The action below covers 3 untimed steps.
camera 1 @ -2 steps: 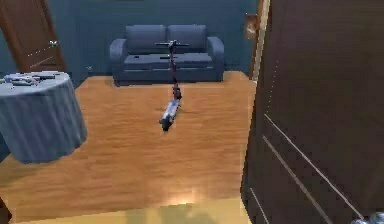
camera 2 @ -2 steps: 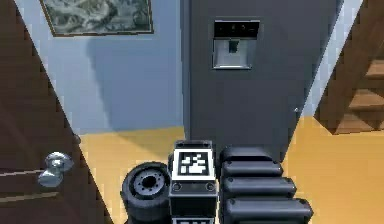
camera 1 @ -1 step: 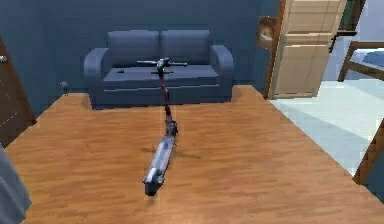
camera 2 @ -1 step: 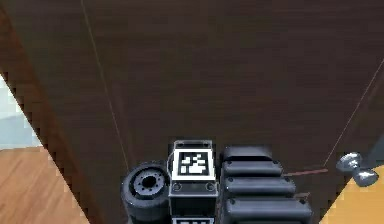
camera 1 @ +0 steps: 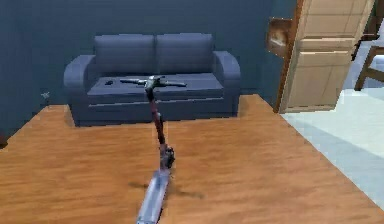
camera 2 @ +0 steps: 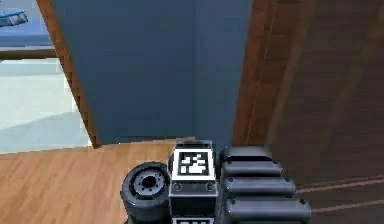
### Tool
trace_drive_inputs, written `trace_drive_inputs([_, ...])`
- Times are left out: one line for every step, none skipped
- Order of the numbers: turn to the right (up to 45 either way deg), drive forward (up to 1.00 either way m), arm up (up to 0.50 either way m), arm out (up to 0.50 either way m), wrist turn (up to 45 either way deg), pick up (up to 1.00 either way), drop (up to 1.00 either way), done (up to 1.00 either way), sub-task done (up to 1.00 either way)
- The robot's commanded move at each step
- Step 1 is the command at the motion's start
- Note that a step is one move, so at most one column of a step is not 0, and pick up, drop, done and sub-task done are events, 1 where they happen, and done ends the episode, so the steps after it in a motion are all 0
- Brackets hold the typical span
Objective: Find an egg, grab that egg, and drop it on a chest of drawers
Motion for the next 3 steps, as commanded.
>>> trace_drive_inputs([24.0,0.00,0.00,0.00,0.0,0.00,0.00,0.00,0.00])
trace_drive_inputs([0.0,0.30,0.00,0.00,0.0,0.00,0.00,0.00,0.00])
trace_drive_inputs([15.0,0.00,0.00,0.00,0.0,0.00,0.00,0.00,0.00])
